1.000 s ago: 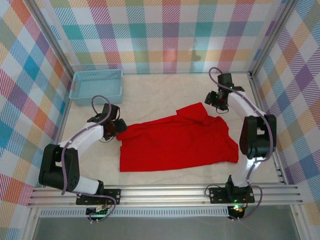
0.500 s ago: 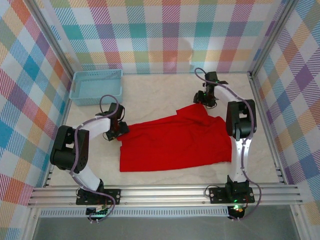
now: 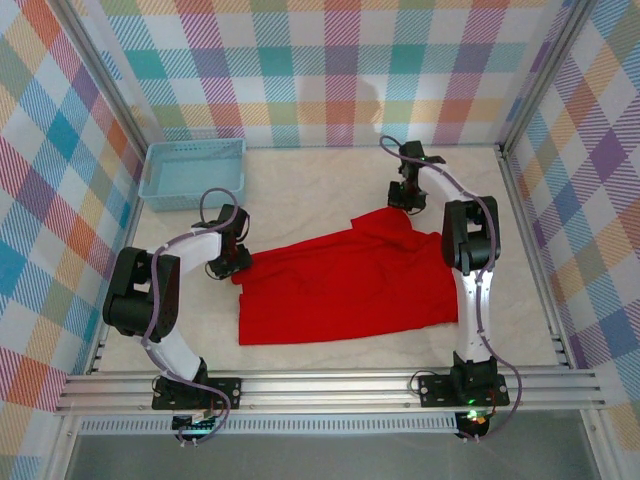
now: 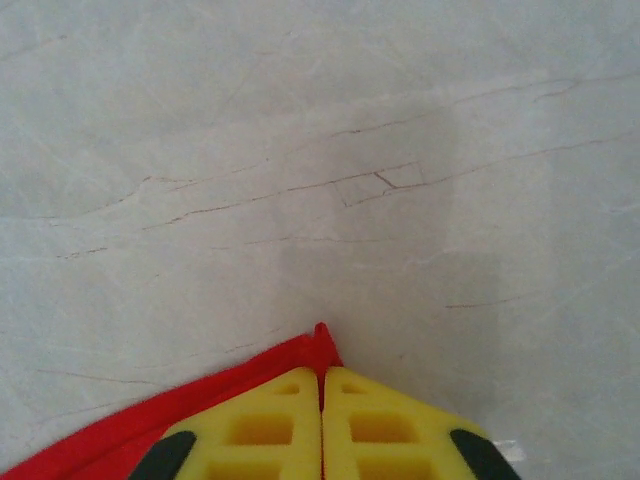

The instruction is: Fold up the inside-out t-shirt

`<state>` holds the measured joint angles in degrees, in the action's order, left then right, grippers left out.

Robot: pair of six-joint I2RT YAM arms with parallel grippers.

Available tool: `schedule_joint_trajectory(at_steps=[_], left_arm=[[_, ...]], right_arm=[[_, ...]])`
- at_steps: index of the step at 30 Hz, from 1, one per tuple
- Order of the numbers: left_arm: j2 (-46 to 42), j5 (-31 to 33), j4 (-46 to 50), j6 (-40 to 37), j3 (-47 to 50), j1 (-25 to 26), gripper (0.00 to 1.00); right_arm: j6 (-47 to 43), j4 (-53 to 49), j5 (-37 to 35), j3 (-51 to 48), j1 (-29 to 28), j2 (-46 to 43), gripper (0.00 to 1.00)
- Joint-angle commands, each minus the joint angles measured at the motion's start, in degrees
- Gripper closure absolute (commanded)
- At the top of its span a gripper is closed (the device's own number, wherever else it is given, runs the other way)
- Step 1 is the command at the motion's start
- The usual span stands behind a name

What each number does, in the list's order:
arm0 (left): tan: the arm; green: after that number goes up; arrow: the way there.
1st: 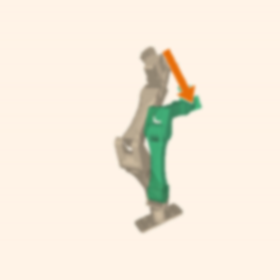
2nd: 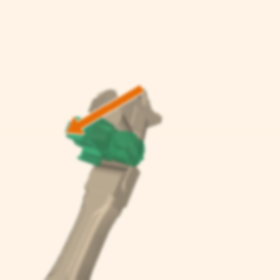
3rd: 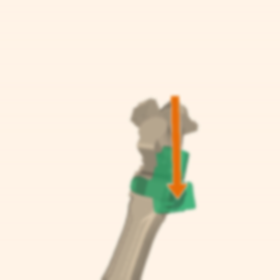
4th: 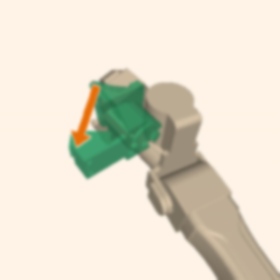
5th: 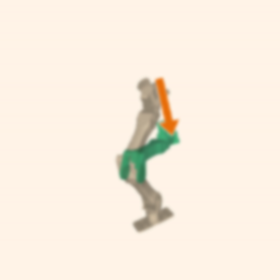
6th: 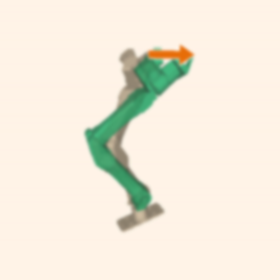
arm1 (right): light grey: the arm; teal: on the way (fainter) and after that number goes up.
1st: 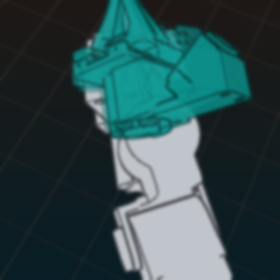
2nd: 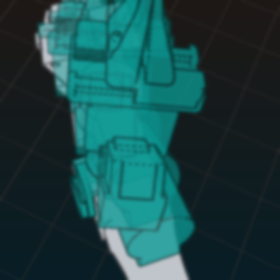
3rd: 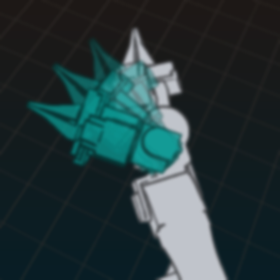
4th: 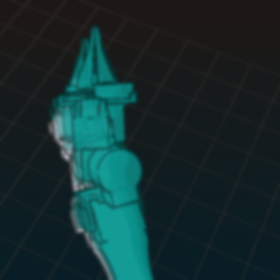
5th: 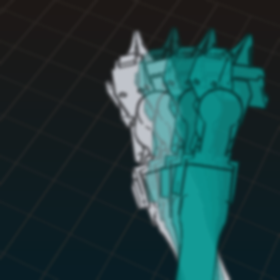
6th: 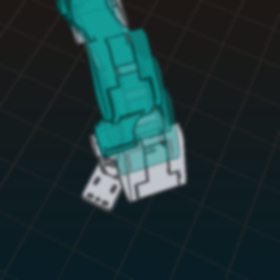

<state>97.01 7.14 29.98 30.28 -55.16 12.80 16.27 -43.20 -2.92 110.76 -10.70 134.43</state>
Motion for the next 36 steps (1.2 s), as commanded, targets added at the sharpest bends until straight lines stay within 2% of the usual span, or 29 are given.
schedule_joint_trajectory(at_steps=[1, 7, 13, 22, 29, 33, 36], left_arm=[[0.82, -3.64, -5.59, -0.54, -1.31, -0.12, 0.66], [-1.73, -2.98, -5.27, -1.38, -1.83, -0.14, 0.77], [-7.20, -2.42, -5.76, -2.37, -1.02, -0.14, 0.85], [-15.83, -0.54, -8.75, -2.80, 1.32, -0.05, 0.91], [-19.50, 0.24, -10.34, -3.29, 2.74, 0.03, 0.86], [-15.53, 0.93, -8.26, -3.03, 1.37, 0.02, 0.83], [-10.04, 3.39, -4.84, -2.29, -1.66, 0.01, 0.76]], right_arm=[[-0.23, -1.93, -2.62, -0.14, -0.29, -1.71, 1.00], [-0.84, 0.39, -6.67, -1.14, -0.20, -7.19, 1.00], [-2.03, 5.95, -7.51, -5.85, -0.20, -14.55, 1.00], [-3.49, 11.89, -7.62, -9.46, 0.23, -22.33, 1.00], [-5.97, 16.04, -3.30, -6.83, 0.50, -26.22, 1.00], [-5.64, 17.96, 0.63, -4.99, 0.83, -26.36, 1.00], [-6.16, 19.08, 4.12, -2.73, 0.91, -24.80, 1.00]])
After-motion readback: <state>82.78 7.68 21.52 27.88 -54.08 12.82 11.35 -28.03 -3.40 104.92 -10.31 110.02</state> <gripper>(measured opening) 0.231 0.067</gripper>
